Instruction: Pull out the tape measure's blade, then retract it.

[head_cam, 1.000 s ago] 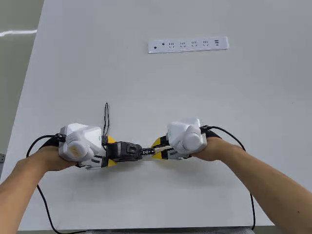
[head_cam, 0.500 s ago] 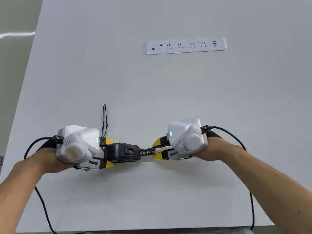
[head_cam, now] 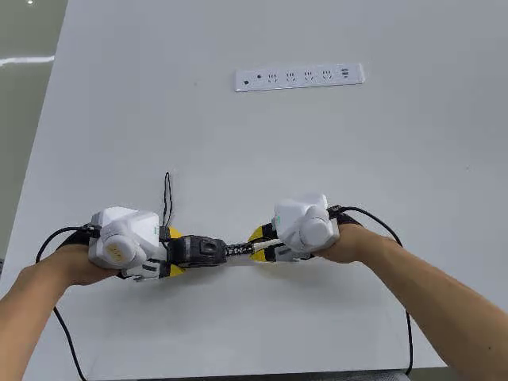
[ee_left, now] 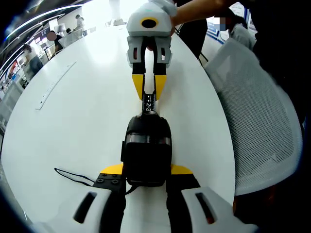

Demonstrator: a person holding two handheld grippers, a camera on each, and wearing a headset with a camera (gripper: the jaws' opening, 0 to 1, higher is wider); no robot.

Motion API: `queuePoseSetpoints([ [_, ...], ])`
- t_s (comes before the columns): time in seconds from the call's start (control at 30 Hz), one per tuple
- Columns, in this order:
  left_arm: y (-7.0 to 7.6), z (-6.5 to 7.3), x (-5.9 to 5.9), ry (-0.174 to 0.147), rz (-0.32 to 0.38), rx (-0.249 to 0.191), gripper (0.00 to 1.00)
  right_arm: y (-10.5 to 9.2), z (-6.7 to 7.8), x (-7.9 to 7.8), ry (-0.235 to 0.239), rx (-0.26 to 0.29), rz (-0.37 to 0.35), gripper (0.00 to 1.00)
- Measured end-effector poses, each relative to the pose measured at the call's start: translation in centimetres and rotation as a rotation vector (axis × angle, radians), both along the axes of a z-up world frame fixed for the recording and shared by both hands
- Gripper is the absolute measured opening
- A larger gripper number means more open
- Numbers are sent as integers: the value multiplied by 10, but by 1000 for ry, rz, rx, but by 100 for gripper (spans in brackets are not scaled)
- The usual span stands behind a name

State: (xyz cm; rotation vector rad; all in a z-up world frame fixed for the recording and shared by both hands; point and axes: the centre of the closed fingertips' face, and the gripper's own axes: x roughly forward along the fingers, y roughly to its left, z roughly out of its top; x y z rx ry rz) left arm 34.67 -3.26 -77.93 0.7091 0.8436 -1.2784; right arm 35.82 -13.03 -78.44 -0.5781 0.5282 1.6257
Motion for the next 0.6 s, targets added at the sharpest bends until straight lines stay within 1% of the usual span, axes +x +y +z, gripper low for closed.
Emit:
queuePoseSetpoints([
  [0.6, 2, -1, 0, 2, 1, 6, 28, -7, 3, 2, -6, 2, -2, 10],
])
